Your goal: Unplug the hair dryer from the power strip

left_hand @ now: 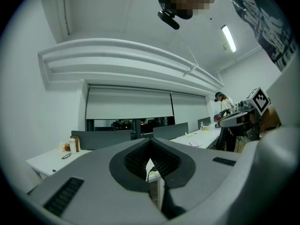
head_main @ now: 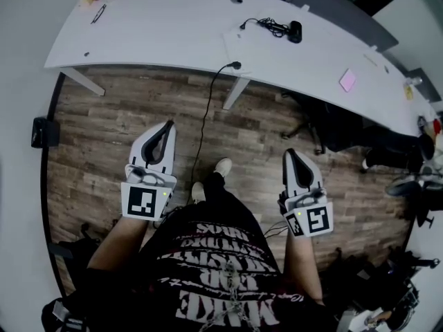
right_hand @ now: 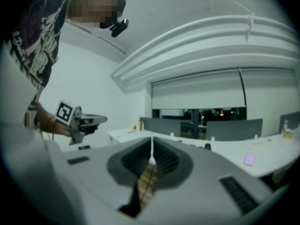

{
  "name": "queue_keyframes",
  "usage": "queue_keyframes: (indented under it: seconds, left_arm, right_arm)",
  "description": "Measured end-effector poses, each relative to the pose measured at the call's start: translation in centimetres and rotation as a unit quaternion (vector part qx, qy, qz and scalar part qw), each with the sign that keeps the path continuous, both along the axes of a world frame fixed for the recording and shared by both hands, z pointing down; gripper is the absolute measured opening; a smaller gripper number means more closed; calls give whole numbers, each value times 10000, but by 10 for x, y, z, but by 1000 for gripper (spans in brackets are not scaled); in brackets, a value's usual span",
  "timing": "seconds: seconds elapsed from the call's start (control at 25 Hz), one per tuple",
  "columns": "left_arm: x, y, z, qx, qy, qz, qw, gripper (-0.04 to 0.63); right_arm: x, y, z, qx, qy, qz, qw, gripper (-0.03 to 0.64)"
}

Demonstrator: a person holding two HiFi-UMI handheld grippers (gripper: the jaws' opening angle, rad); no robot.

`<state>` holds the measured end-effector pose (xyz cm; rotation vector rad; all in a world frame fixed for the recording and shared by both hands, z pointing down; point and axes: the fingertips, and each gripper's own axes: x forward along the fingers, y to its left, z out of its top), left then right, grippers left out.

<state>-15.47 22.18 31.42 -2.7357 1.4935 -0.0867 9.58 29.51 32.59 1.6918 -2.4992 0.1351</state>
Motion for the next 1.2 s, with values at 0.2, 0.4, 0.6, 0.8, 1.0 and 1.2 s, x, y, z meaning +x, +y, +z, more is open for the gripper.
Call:
queue_keyframes:
  seconds: [0.2,0.4,0.6,0.8,1.0,1.2]
  left_arm:
    - [12,-17,10,-70,4,7,10000,25]
    - [26,-40,18,-202,-94,-16,9998,25]
    - [42,-69,19,-234,-156,-70,9996,25]
    - [60,-106,8,-44,-276,-116,9995,25]
    - [76,-135,-7,43,-234,-241,9994,25]
    - [86,-159,-16,27,-138,-290,9995,25]
  right_arm:
    - [7,-16,3,-13,-78,-46,10000,35]
    - [17,-37,11,-113,-147,-134,9997,35]
    - [28,-64,15,-151,-206,-250,9994,35]
    - [56,-97,12,-31,-356,-218,9991,35]
    - [89,-120,11,73,-651,-125,9978,35]
    - [111,-129,11,106,-750,-31,9971,35]
